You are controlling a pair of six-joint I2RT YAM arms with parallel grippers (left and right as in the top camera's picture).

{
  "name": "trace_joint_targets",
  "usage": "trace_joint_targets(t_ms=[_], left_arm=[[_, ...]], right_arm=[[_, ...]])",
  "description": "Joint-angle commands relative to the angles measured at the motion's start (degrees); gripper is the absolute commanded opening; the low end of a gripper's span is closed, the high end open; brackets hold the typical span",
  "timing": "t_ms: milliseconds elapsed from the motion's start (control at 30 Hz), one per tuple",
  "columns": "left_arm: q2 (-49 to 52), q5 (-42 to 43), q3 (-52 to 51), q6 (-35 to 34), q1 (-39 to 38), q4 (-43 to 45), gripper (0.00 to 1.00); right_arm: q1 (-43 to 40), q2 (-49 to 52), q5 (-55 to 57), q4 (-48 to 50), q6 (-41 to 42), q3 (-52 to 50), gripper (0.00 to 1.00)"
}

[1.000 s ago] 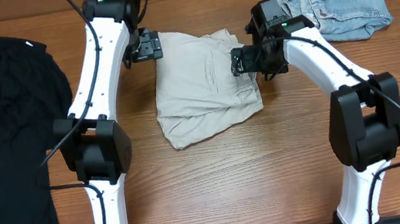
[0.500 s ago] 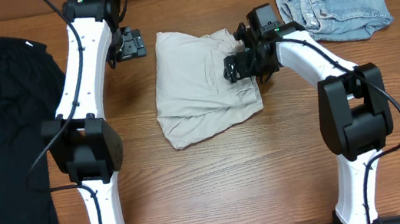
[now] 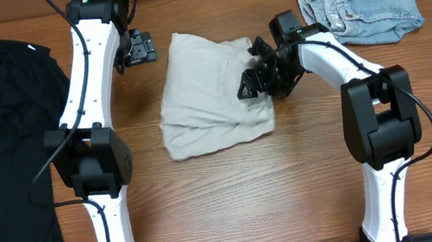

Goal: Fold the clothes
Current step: 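Carry the shorts with the right gripper onto the blue jeans at top right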

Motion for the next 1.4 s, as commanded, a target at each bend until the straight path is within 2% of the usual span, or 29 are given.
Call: trace_joint_targets(t_ms=[0,100,167,500,733,1133,1367], left_arm=[[0.7,-0.5,-0.4,0.1,0.1,-0.1,1.0],[0.7,-0.5,-0.4,0.1,0.1,-0.2,1.0],[0.7,-0.5,-0.4,0.1,0.1,-0.5,1.0],[0.7,-0.5,-0.4,0.1,0.1,-0.8,1.0],[0.7,-0.8,-0.4,0.2,0.2,-0.4,1.0],[0.7,-0.7,-0.4,1.2,0.2,0.6,1.0],[0.7,-0.6,-0.4,1.2,0.2,0.8,1.0]], right_arm=[[0.3,1.3,-8.4,1.2,5.6,0.0,0.47],[0.3,1.3,-10.9,4.2,8.8,0.0,0.15],[0.3,1.3,-11.6,7.0,11.5,0.0,0.04],[-0.5,0.0,-14.5,13.4,13.6,1.2,0.04],[-4.2,-5.9,-14.6,13.6,19.7,5.4,0.04],[-8.9,-16.8,-10.8,14.3,22.5,7.9,0.04],[-14.2,-20.3,-11.0,17.8,23.9,7.9,0.04]])
